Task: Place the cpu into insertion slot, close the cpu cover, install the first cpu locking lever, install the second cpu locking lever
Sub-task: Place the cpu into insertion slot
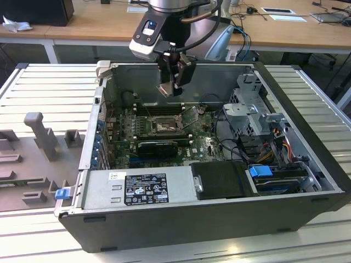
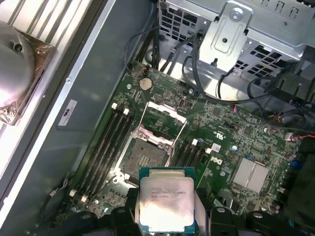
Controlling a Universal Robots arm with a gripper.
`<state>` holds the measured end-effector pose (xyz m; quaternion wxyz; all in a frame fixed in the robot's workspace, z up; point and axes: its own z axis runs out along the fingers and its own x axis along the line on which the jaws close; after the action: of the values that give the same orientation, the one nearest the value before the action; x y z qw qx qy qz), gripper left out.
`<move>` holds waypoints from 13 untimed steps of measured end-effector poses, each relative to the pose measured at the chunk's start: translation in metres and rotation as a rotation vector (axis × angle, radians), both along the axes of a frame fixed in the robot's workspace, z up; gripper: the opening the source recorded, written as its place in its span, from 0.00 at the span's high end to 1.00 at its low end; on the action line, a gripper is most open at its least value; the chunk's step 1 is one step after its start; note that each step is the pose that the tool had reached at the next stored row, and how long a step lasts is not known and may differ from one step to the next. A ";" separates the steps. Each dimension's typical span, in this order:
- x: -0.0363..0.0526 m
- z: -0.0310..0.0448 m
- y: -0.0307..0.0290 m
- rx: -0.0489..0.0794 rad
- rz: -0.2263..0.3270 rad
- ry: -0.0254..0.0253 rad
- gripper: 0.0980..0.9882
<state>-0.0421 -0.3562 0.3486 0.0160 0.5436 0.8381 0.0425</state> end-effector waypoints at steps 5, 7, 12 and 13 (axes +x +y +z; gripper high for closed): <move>0.0000 -0.0002 0.0000 0.000 -0.043 0.0000 0.51; 0.0000 -0.0004 0.0000 0.000 -0.057 0.0000 0.51; 0.0000 -0.0007 0.0000 0.000 -0.102 0.0000 0.51; 0.0000 -0.0007 0.0000 0.000 -0.117 0.0000 0.51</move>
<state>-0.0421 -0.3562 0.3479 0.0185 0.5915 0.8050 0.0416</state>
